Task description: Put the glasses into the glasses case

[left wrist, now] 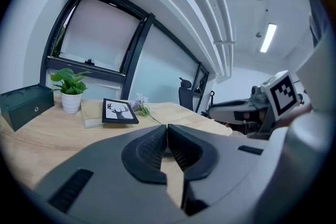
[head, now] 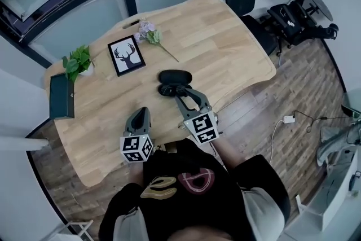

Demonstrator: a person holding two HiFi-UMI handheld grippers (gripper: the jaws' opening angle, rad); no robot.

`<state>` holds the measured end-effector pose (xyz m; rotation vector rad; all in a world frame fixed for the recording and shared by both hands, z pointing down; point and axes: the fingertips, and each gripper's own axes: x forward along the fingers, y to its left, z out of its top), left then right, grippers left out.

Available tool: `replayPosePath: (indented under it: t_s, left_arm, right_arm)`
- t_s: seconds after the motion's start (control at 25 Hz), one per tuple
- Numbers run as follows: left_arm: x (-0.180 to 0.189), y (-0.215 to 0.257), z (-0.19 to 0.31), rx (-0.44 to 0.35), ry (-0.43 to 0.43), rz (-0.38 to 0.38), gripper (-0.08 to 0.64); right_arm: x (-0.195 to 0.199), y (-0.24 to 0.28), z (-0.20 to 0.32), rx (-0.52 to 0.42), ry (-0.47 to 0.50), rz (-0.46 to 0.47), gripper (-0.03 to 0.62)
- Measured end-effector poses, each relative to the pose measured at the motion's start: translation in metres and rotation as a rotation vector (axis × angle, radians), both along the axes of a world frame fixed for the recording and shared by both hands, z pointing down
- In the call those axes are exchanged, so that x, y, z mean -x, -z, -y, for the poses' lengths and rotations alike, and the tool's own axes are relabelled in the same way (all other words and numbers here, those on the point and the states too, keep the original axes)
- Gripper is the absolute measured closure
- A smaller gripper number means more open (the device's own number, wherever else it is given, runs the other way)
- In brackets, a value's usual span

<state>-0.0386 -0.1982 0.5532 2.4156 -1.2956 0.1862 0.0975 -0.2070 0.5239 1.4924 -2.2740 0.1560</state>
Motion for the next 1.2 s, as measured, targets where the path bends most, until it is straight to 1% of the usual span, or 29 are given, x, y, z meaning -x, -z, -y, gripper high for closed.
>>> replayPosePath:
  t_s: [0.16, 0.32, 0.44, 0.6, 0.8, 1.0, 1.12, 1.2]
  left_arm:
    - [-0.002, 0.006, -0.007, -0.018, -0.038, 0.002, 0.541]
    - [-0.001, 0.015, -0.015, -0.044, -0.051, -0.009, 0.541]
    - [0.001, 0.021, -0.02, -0.062, -0.06, -0.01, 0.541]
    - [0.005, 0.025, -0.026, -0.071, -0.058, -0.015, 0.541]
    - [0.007, 0.029, -0.027, -0.083, -0.042, -0.022, 0.541]
    - [0.002, 0.035, -0.023, -0.11, -0.05, -0.028, 0.541]
    - [0.002, 0.037, -0.023, -0.119, -0.05, -0.024, 0.541]
    - [0.003, 0.037, -0.022, -0.12, -0.047, -0.022, 0.541]
  right_arm:
    - [-0.006, 0.003, -0.015, -0.015, -0.06, 0.007, 0.459]
    - [-0.012, 0.003, -0.031, -0.028, -0.126, 0.026, 0.463]
    - [-0.012, 0.004, -0.041, -0.037, -0.153, 0.028, 0.468]
    - [-0.007, 0.008, -0.049, -0.062, -0.161, 0.014, 0.492]
    - [-0.007, 0.016, -0.053, -0.099, -0.183, 0.025, 0.535]
    - [0.0, 0.017, -0.053, -0.125, -0.149, 0.039, 0.553]
    - [-0.002, 0.019, -0.052, -0.146, -0.167, 0.033, 0.578]
    - [-0.004, 0.021, -0.05, -0.16, -0.182, 0.025, 0.581]
